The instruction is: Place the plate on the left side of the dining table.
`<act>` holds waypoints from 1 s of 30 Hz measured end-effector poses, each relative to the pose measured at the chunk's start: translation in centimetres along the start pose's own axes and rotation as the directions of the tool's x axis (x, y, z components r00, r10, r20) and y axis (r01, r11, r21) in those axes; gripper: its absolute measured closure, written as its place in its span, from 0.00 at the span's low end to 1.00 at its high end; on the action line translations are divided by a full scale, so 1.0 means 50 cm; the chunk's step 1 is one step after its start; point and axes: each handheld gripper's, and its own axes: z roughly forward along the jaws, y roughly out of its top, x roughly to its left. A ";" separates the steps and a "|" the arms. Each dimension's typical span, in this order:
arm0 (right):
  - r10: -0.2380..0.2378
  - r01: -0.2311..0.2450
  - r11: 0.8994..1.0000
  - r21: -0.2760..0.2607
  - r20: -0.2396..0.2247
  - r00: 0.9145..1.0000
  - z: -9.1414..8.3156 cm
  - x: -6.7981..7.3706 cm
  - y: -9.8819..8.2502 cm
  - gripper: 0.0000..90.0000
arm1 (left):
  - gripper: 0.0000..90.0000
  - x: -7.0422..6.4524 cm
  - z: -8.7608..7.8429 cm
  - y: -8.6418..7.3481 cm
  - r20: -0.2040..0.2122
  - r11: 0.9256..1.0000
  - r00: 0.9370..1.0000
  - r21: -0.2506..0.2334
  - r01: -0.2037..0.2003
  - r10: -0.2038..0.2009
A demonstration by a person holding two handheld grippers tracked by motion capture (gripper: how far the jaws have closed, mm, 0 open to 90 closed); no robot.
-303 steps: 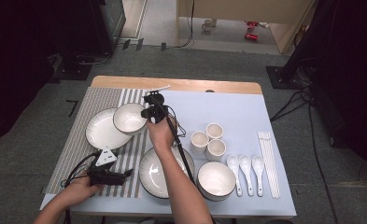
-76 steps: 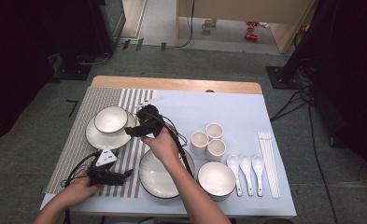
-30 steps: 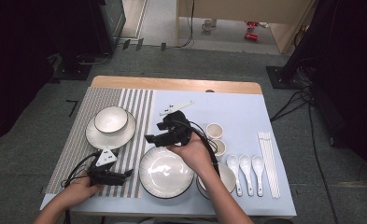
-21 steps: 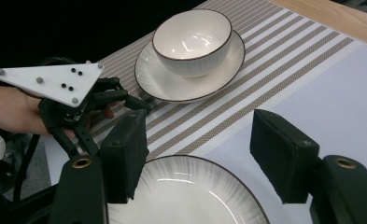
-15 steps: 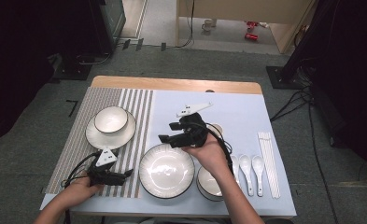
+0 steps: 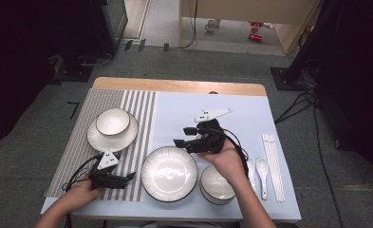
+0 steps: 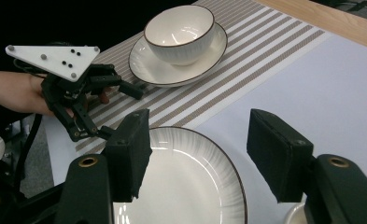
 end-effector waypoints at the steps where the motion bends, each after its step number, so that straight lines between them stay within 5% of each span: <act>1: 0.002 -0.002 1.000 0.000 0.000 1.000 -0.003 -0.001 -0.003 0.45 | 0.15 0.000 0.000 0.000 0.000 1.000 1.000 0.000 0.001 -0.001; 14: 0.014 -0.014 1.000 -0.011 -0.025 1.000 -0.041 -0.027 -0.040 0.52 | 0.15 0.000 0.000 0.000 0.000 1.000 1.000 -0.001 0.000 0.000; 30: 0.028 -0.028 1.000 0.007 0.024 0.999 -0.078 -0.057 -0.092 0.53 | 0.15 0.000 0.000 0.000 0.001 1.000 1.000 -0.002 0.002 -0.002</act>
